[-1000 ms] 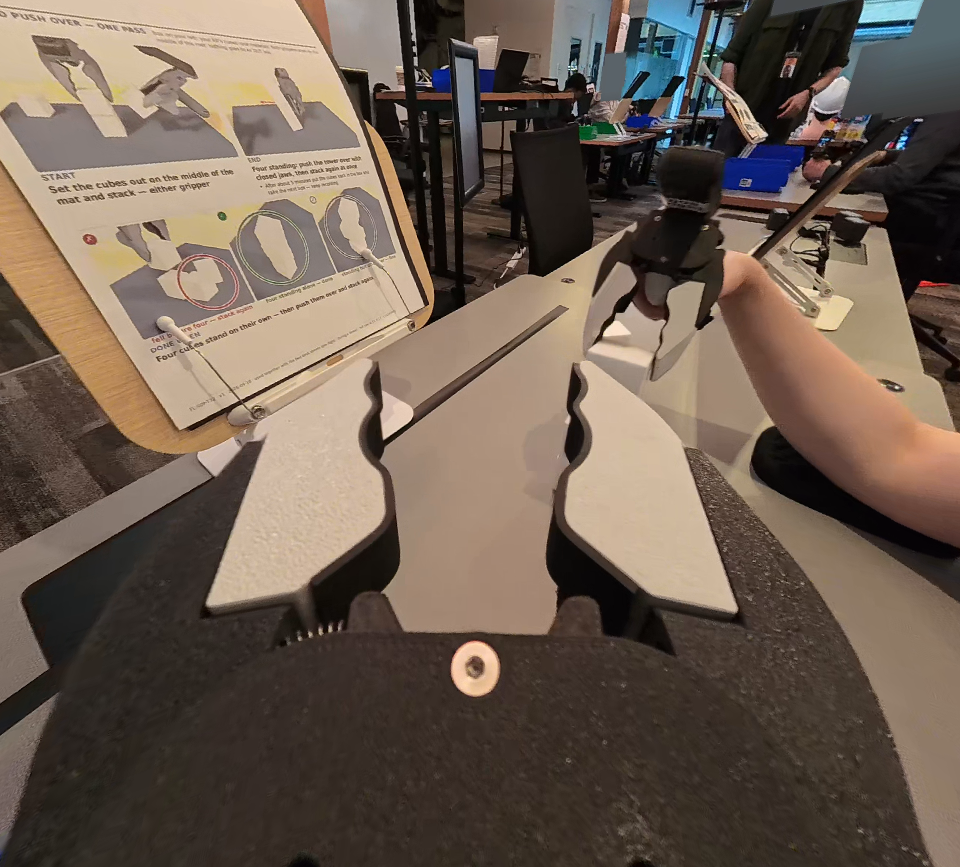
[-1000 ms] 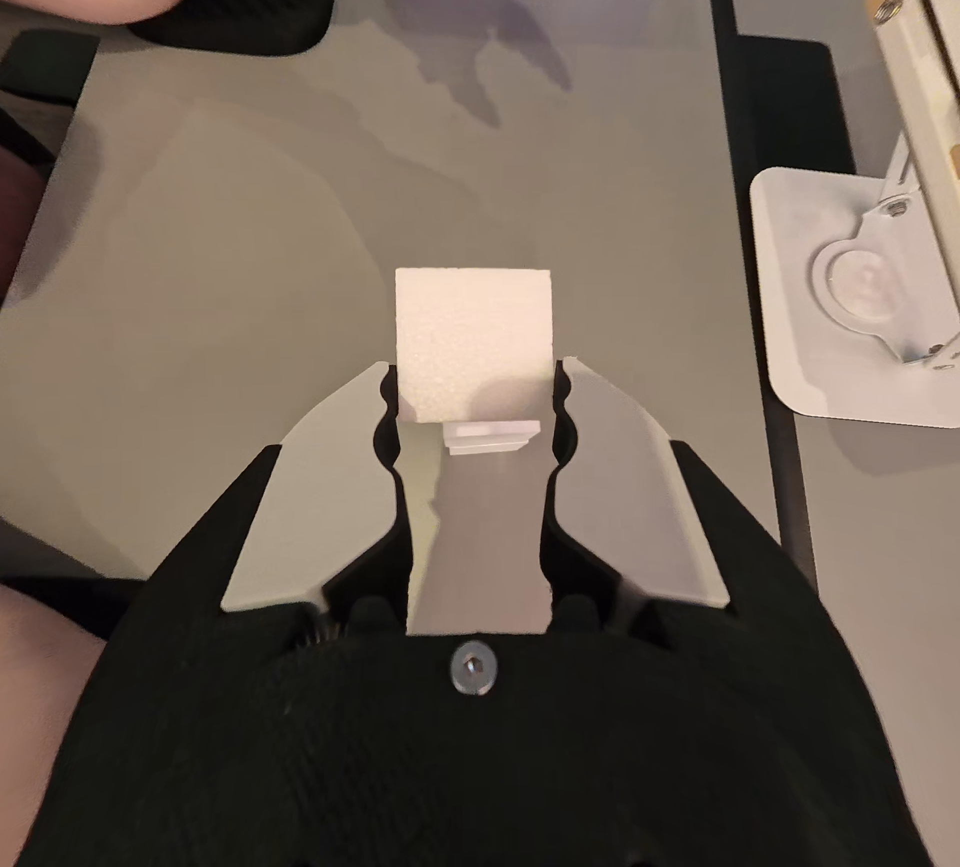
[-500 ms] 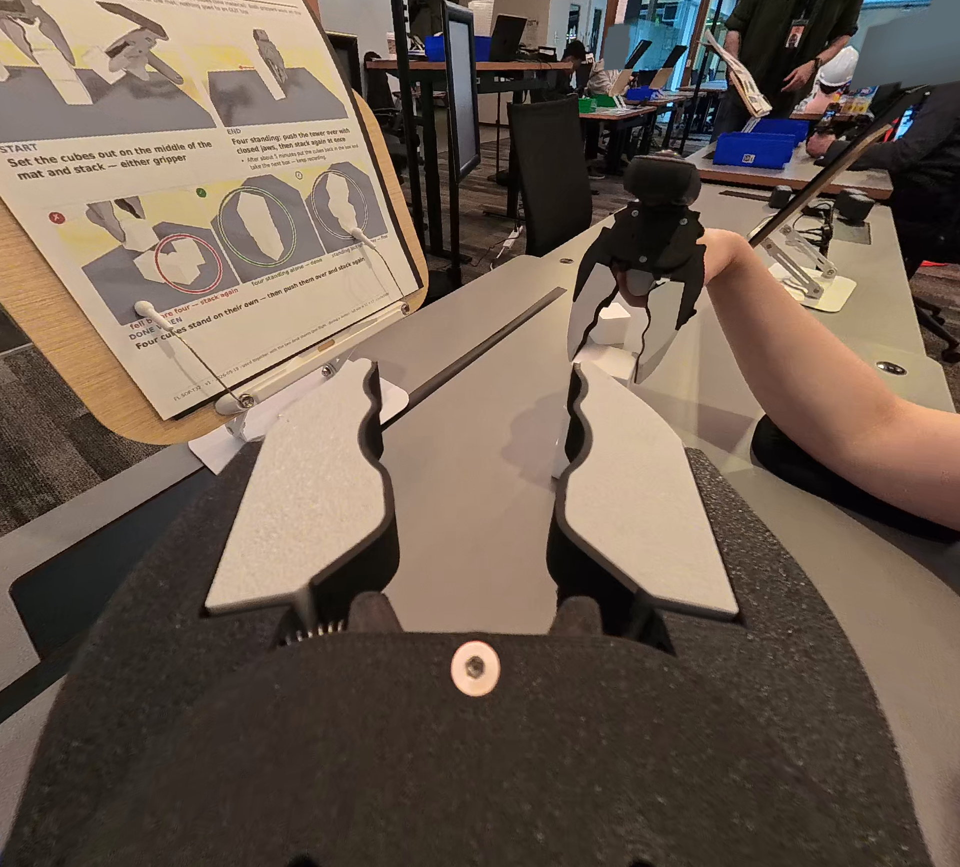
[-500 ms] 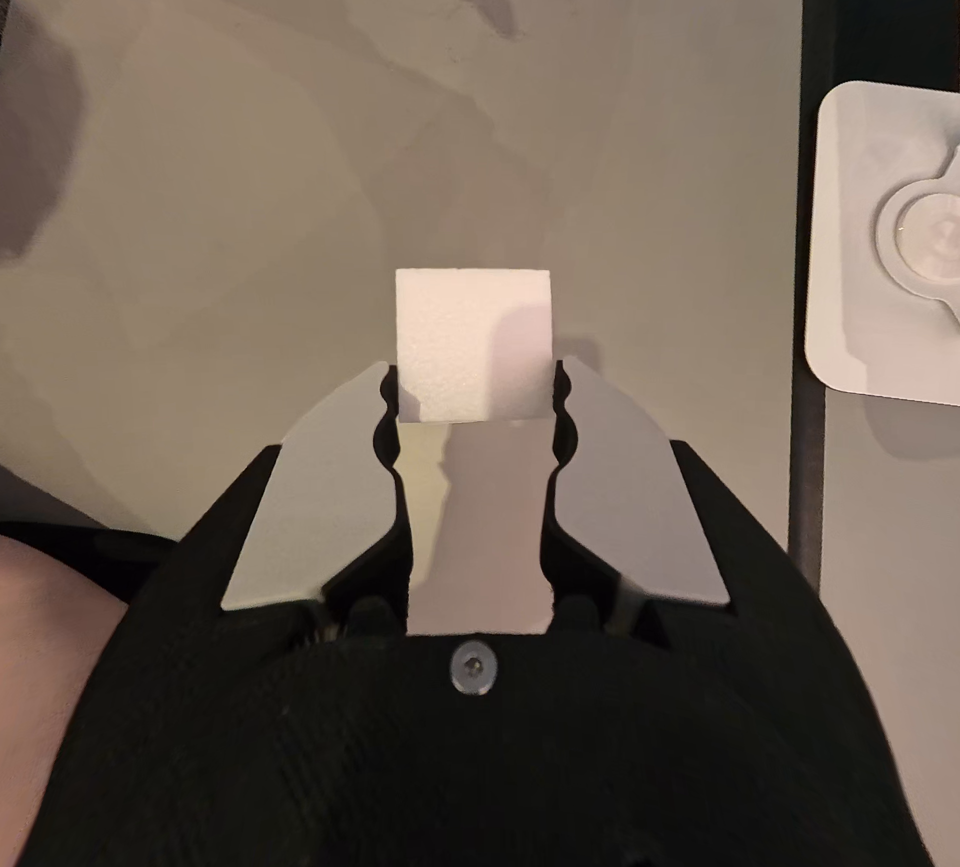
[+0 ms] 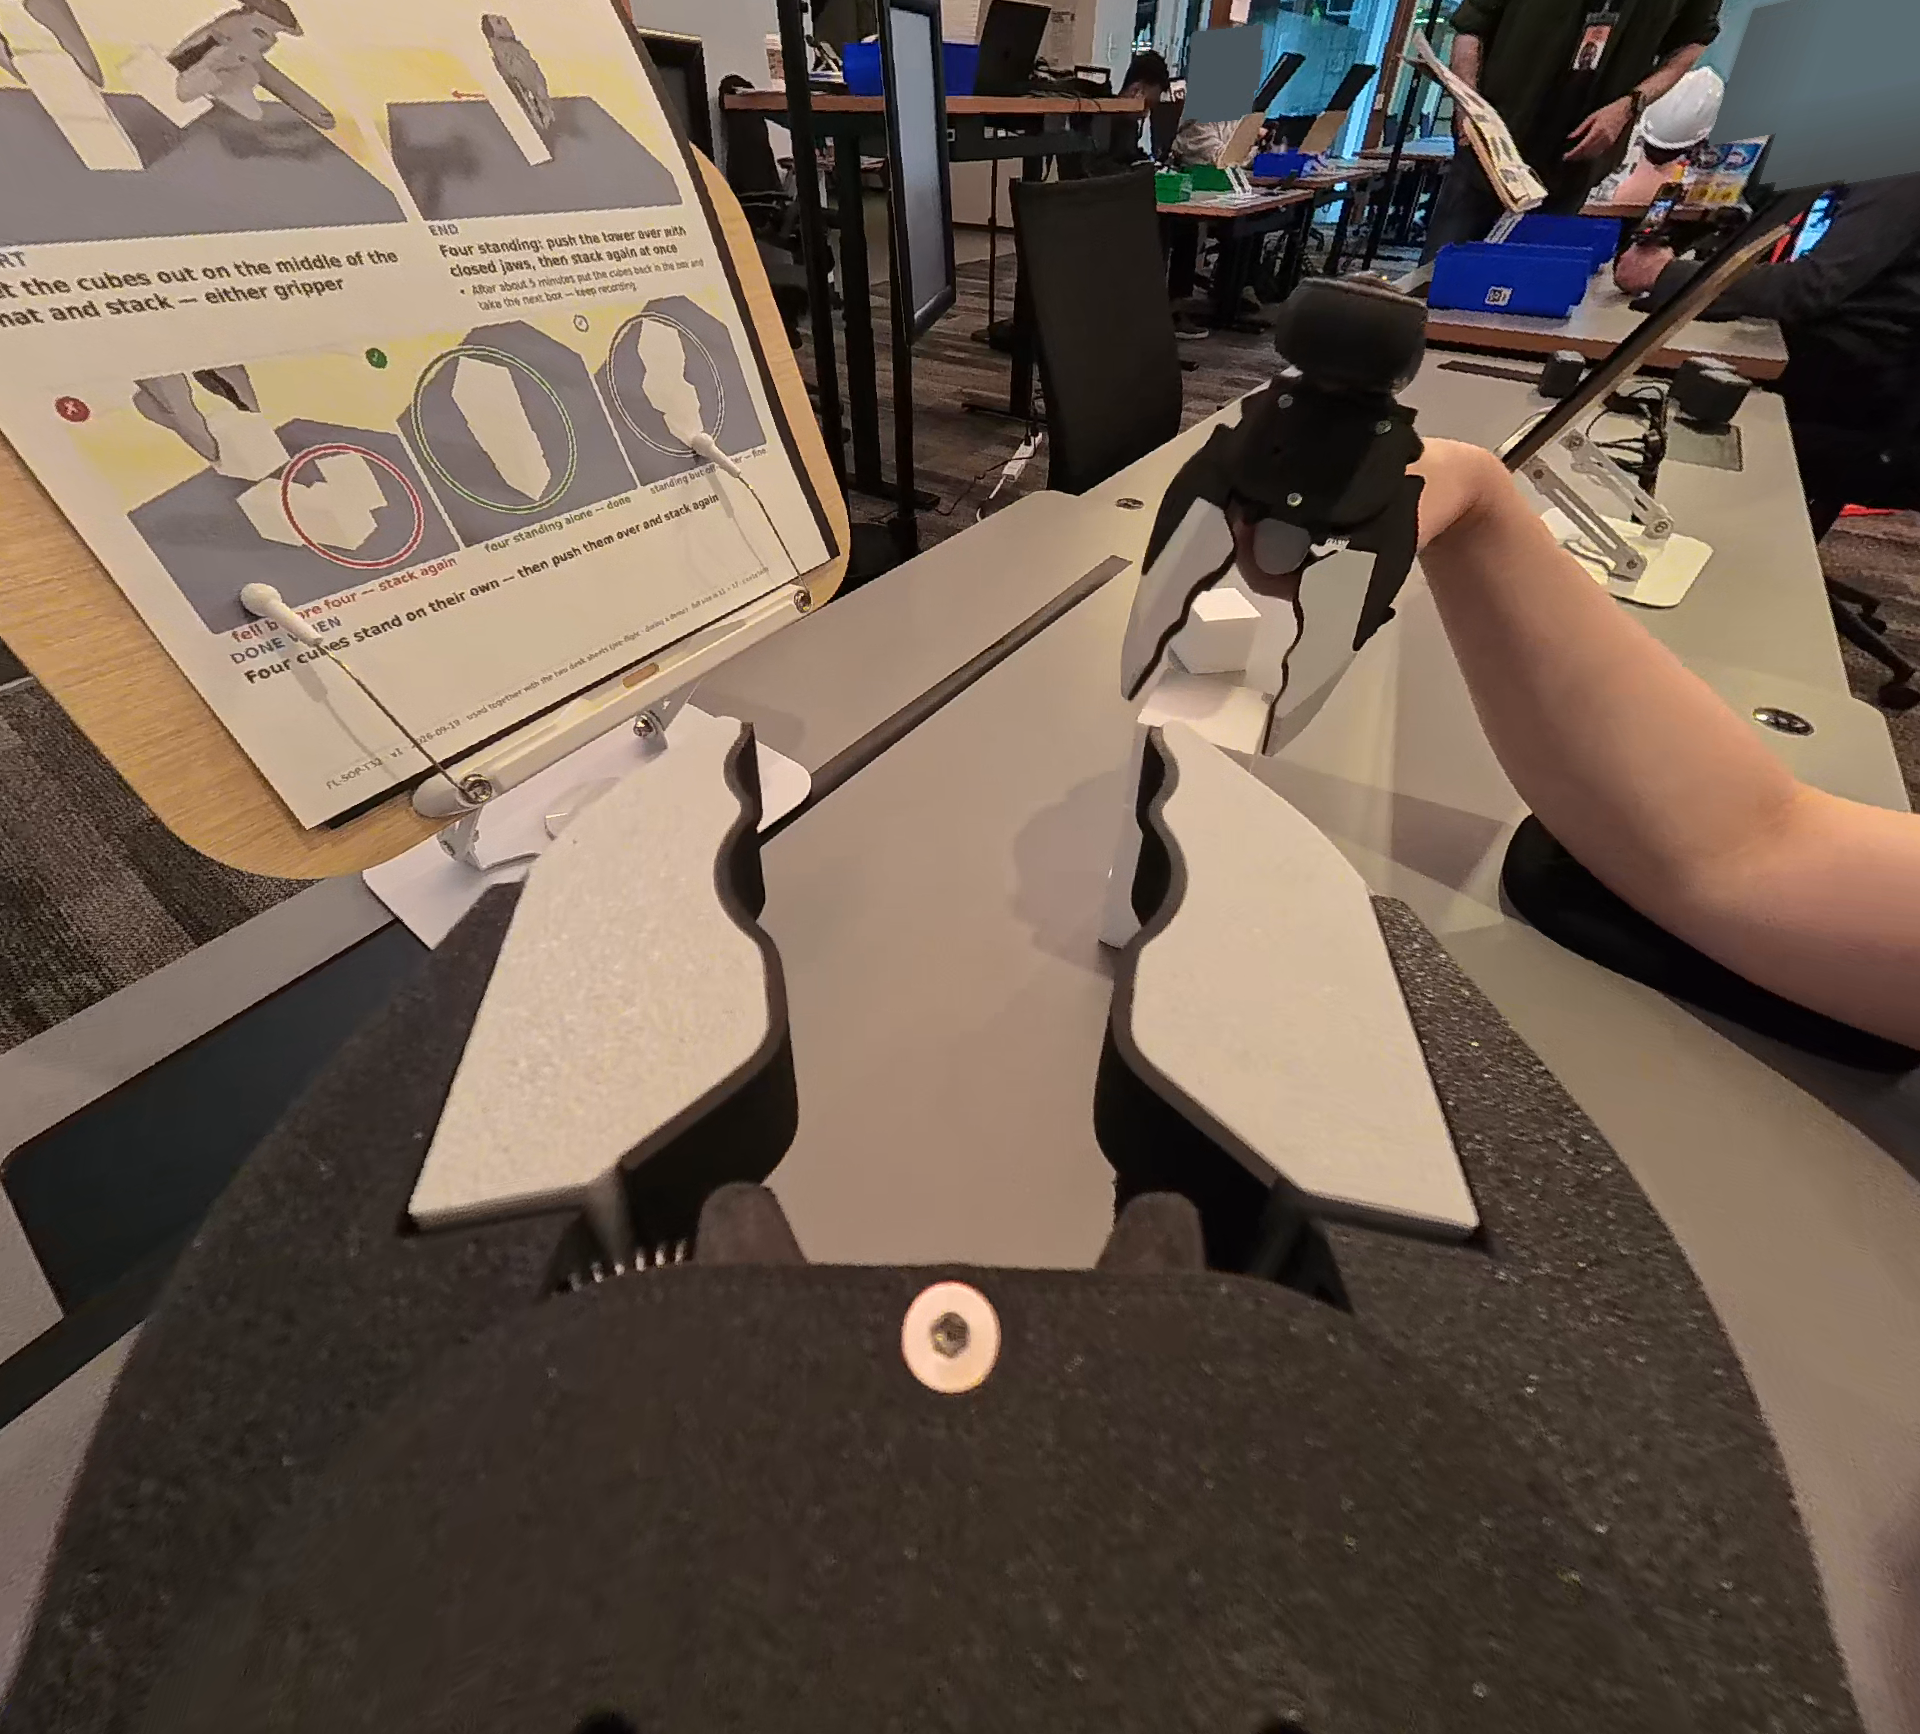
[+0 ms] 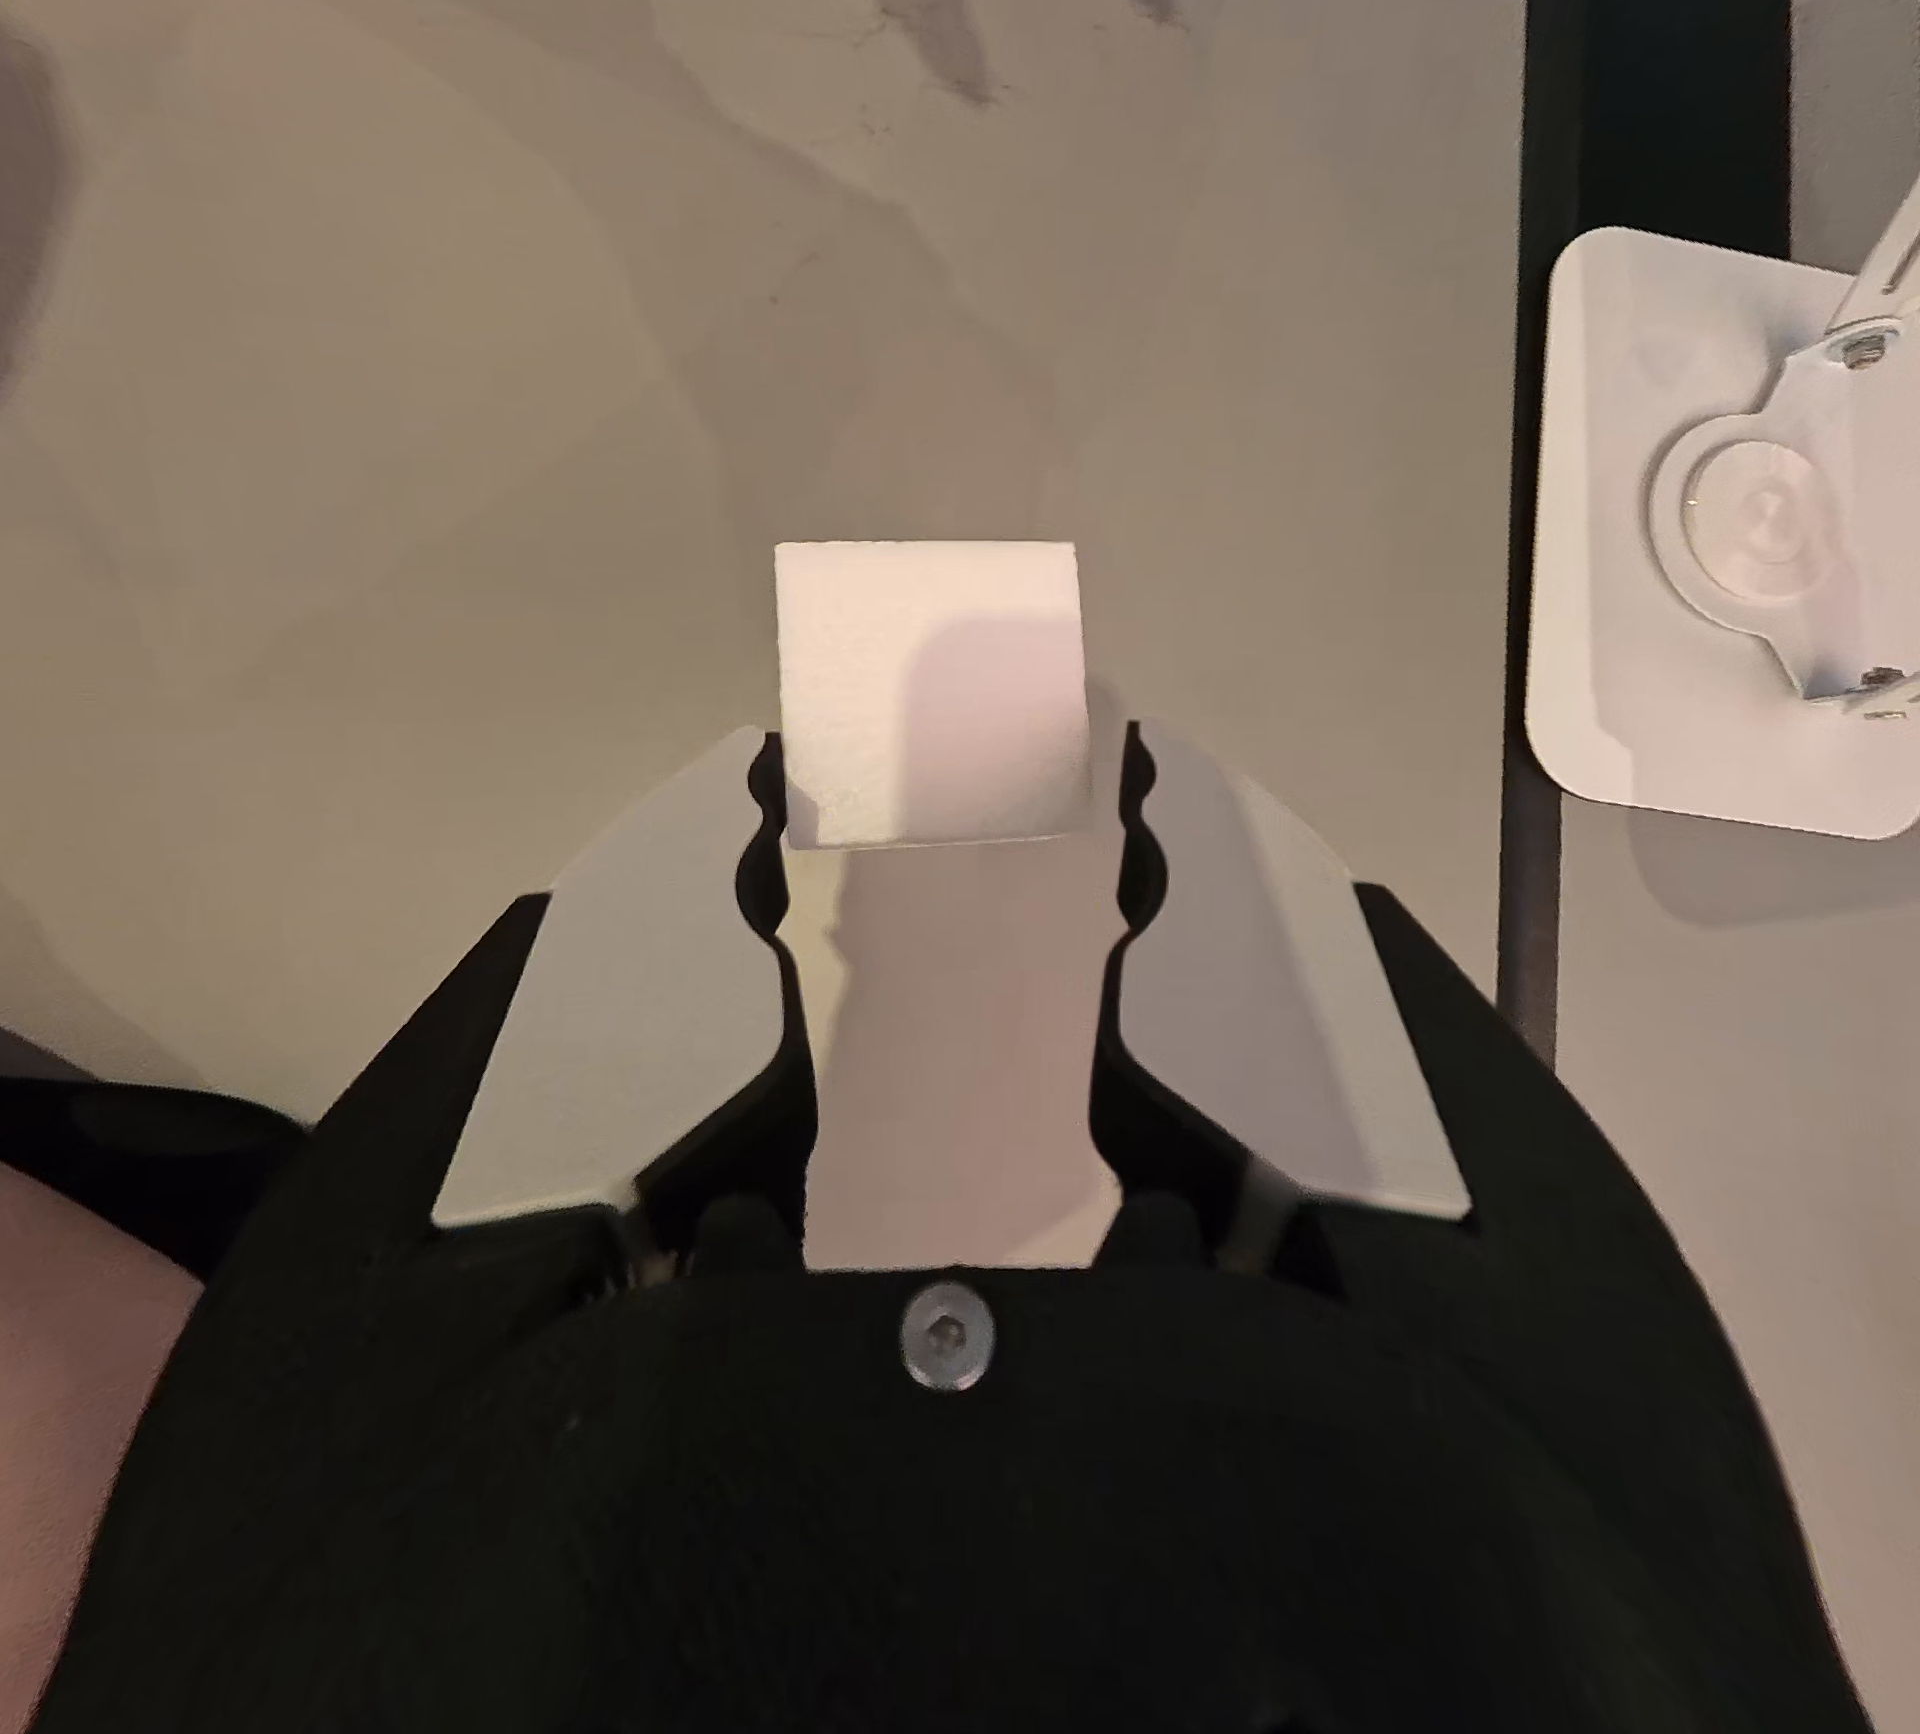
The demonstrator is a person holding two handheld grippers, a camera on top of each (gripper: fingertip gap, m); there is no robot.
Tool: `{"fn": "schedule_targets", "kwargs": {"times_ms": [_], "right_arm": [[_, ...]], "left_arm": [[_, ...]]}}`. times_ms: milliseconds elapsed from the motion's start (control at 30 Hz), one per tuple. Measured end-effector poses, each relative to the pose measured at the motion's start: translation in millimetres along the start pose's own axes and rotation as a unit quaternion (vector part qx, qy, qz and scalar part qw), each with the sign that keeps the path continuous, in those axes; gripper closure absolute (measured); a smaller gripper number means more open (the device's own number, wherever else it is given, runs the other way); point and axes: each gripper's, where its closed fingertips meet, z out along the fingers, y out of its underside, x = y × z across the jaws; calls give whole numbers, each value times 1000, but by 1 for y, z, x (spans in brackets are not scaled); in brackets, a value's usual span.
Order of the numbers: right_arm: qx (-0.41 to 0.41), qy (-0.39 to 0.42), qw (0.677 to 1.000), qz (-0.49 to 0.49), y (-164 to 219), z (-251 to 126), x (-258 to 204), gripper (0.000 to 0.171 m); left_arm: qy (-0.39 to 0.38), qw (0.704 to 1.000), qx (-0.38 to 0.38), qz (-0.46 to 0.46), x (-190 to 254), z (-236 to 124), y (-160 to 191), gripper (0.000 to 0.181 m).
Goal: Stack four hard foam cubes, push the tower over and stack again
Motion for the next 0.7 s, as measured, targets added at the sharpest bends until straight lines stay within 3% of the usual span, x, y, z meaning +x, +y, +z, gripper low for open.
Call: {"fn": "schedule_targets", "kwargs": {"times_ms": [133,267,333,467,700], "right_arm": [[14,20,1000,13,2,-16,-2,97],[94,97,988,71,23,-70,9,96],[112,189,964,150,68,-102,36,96],[52,338,889,304,196,-138,66,102],[36,363,859,359,254,-138,56,100]], "left_arm": [[0,1000,1,0,1,-1,-1,111],[4,1000,2,1,3,-4,-3,111],[3,1000,4,4,3,-6,-4,111],[9,1000,17,1,5,-12,-11,111],[7,1000,26,-5,2,-19,-15,111]]}}
